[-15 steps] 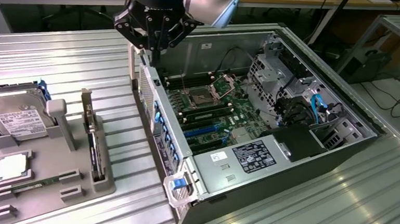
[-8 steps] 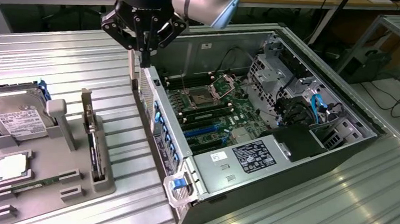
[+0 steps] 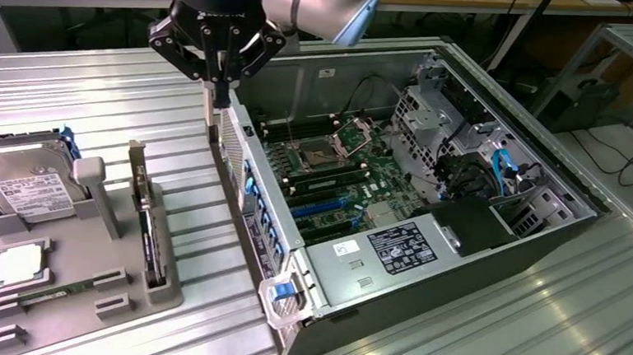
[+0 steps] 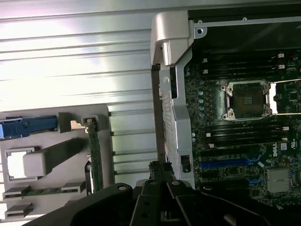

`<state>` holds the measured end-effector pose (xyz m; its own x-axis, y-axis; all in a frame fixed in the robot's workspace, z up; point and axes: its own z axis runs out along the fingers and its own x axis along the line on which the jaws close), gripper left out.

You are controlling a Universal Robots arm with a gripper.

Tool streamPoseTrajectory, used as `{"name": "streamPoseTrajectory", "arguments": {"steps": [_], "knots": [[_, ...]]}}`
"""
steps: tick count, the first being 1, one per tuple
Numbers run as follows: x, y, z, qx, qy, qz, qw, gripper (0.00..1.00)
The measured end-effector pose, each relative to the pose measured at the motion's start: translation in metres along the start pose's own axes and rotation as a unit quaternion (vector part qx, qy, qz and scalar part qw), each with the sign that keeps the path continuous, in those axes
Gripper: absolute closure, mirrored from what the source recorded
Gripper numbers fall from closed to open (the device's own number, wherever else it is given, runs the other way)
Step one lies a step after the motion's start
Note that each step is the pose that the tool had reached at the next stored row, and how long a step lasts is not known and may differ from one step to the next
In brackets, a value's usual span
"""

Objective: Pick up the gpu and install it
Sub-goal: 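Reach for the gpu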

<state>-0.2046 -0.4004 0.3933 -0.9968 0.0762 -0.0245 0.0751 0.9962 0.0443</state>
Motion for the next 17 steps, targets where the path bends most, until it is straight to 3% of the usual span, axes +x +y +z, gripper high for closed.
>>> {"name": "streamPoseTrajectory", "arguments": {"steps": [17], "knots": [[0.013, -0.0015, -0.0004, 0.0, 0.0, 0.0, 1.0, 0.89]]}}
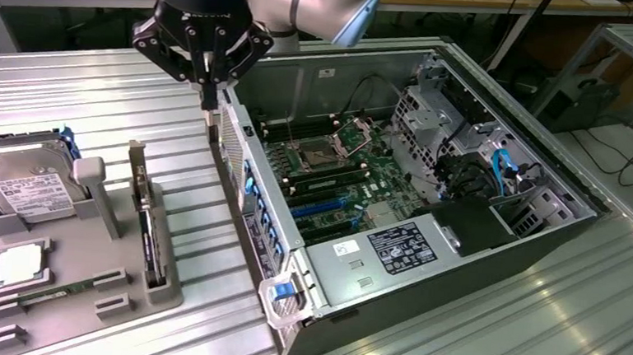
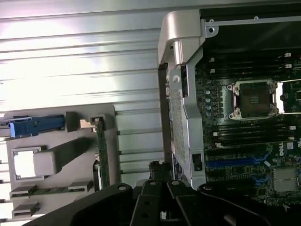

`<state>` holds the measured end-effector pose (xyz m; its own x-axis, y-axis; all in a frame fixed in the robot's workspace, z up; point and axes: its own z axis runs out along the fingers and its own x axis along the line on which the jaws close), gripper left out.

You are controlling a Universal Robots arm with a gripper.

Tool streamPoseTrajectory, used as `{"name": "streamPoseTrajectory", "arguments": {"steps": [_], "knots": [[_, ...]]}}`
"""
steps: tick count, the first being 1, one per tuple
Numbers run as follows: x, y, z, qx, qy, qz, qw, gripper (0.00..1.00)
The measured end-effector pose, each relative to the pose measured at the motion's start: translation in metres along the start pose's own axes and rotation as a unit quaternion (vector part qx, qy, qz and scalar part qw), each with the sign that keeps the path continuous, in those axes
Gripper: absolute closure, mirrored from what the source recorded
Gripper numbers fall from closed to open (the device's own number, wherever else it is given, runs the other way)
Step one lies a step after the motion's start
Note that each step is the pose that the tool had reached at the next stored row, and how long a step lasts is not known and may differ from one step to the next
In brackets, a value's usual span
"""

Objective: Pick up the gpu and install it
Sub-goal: 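Reach for the gpu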

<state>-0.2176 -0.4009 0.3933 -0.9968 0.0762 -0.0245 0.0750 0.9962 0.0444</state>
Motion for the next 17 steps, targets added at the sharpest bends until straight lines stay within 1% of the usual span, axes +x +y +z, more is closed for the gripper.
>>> {"name": "streamPoseTrajectory", "arguments": {"steps": [5, 17], "knots": [[0.007, -0.0008, -0.0002, 0.0, 0.0, 0.0, 1.0, 0.89], [0.017, -0.002, -0.0005, 0.0, 0.0, 0.0, 1.0, 0.89]]}}
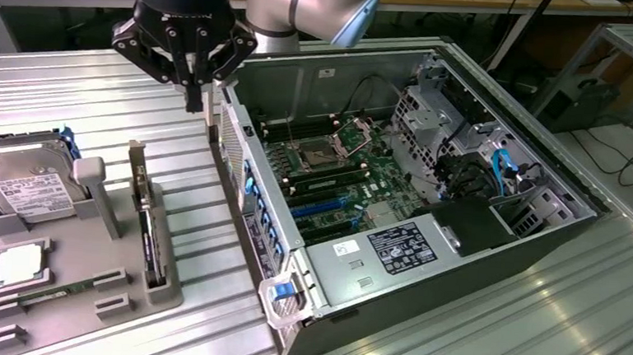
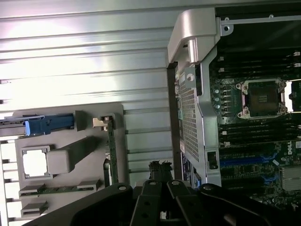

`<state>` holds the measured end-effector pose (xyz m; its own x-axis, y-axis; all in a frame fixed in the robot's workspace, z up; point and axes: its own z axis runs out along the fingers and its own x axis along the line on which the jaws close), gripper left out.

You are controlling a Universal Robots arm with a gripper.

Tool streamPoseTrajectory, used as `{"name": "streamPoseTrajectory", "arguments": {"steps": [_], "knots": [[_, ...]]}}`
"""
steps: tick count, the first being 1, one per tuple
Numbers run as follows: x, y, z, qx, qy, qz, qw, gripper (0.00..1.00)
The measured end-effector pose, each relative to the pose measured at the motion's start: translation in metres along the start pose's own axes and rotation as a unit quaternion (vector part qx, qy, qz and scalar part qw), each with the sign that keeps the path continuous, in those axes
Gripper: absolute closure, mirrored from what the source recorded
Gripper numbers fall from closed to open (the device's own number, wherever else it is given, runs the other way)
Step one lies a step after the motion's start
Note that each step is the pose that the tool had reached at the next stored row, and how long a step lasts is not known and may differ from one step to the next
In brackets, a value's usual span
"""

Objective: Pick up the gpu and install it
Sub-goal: 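Reach for the gpu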

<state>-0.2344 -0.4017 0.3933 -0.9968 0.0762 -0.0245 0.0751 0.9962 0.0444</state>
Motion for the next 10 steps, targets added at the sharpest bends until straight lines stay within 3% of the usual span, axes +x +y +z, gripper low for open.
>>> {"name": "streamPoseTrajectory", "arguments": {"steps": [10], "knots": [[0.0079, -0.001, -0.0002, 0.0, 0.0, 0.0, 1.0, 0.89]]}}
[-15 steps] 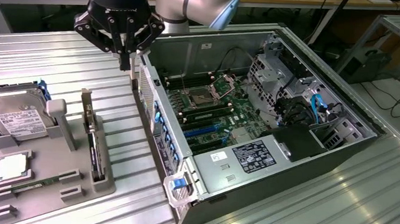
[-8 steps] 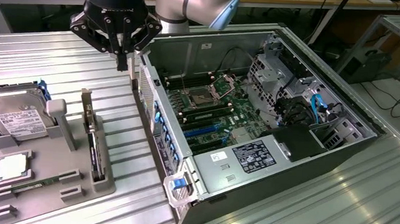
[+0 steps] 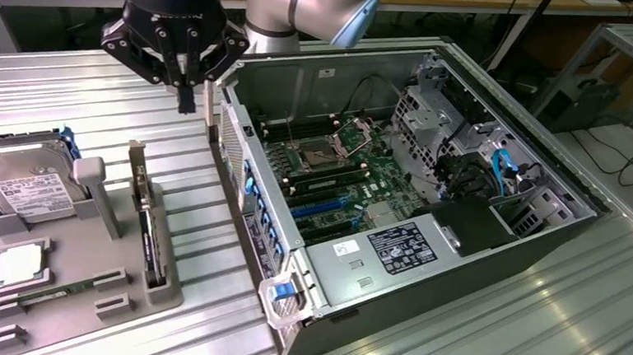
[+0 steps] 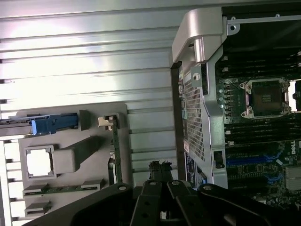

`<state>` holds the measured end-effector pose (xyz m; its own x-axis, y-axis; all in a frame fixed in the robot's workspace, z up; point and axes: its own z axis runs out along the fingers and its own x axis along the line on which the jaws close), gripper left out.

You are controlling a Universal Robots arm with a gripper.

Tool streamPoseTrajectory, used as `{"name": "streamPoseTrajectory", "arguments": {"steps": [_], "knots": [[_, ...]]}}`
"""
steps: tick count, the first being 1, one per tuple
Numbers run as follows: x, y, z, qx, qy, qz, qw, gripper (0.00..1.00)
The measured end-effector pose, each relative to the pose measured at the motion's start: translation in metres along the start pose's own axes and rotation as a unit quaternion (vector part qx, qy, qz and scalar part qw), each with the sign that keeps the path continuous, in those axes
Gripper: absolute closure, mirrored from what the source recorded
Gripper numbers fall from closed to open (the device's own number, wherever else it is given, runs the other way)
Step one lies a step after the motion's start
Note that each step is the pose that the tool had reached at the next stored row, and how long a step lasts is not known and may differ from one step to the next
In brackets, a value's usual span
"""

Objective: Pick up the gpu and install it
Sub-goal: 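Reach for the gpu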

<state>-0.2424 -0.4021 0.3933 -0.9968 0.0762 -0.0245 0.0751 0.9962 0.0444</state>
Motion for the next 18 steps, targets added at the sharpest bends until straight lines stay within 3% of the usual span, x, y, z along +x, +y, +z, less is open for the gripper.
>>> {"name": "streamPoseTrajectory", "arguments": {"steps": [18], "knots": [[0.013, -0.0029, -0.0005, 0.0, 0.0, 0.0, 1.0, 0.89]]}}
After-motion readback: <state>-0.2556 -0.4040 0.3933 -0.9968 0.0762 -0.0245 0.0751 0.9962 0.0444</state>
